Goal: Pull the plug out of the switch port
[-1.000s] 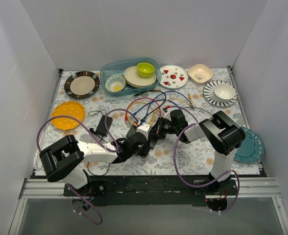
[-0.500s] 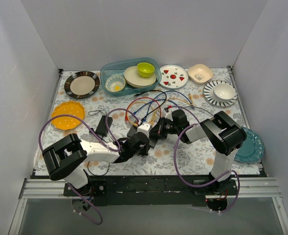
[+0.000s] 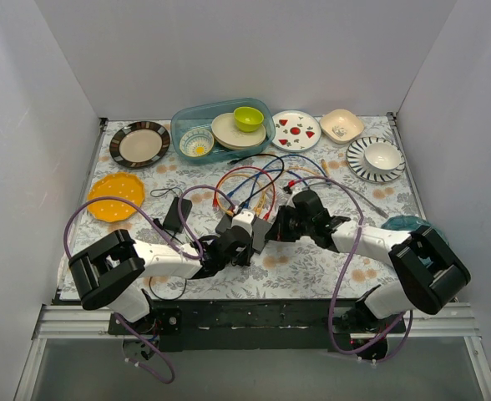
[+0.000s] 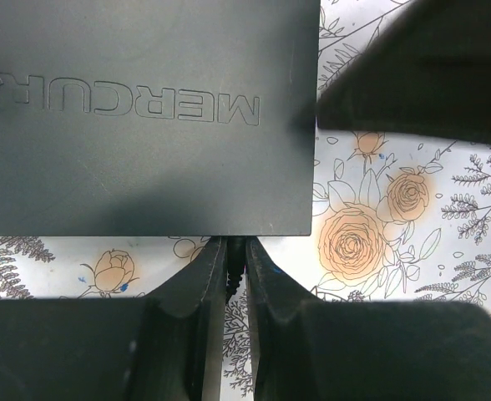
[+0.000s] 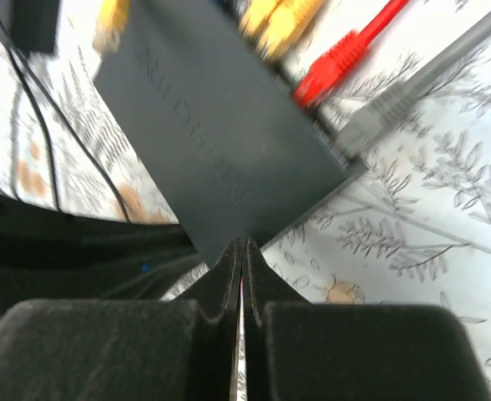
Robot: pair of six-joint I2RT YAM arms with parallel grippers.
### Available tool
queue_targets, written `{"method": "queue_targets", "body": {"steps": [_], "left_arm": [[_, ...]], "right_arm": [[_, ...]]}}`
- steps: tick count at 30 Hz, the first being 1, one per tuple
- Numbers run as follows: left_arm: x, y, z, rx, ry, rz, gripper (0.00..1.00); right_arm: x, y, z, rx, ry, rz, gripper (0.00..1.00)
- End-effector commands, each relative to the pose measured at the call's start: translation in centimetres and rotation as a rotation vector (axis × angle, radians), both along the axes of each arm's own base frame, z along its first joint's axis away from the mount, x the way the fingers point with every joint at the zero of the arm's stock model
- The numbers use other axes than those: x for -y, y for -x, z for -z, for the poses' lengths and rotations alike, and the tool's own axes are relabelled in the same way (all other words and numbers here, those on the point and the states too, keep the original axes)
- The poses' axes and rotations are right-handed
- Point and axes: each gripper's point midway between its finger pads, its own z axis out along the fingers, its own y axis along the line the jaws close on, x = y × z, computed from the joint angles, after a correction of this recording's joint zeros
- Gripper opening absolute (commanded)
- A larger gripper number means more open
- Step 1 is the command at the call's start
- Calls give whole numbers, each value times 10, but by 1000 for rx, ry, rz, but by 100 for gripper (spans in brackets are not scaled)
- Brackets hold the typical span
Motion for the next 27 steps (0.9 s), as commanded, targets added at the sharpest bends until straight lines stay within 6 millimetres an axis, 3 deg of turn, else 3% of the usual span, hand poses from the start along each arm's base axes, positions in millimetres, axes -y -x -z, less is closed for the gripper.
{"method": "queue_targets", "body": {"steps": [1, 6, 10, 19, 27], "left_arm": [[-1, -6, -7, 13, -3, -18, 0], [5, -8, -12, 20, -2, -2, 0], [7, -9, -14, 19, -8, 4, 0], [4, 5, -15, -24, 20, 10, 0], [-12, 21, -7, -59, 3, 0, 0]], "right_arm": [[-1, 20, 7, 66, 138, -106, 1], [-22, 42, 9, 85, 163, -183, 1], [-29, 46, 19, 66, 174, -203, 1], [-34, 36, 39, 16, 224, -146, 1], [-49, 26, 50, -42, 193, -73, 1]]}}
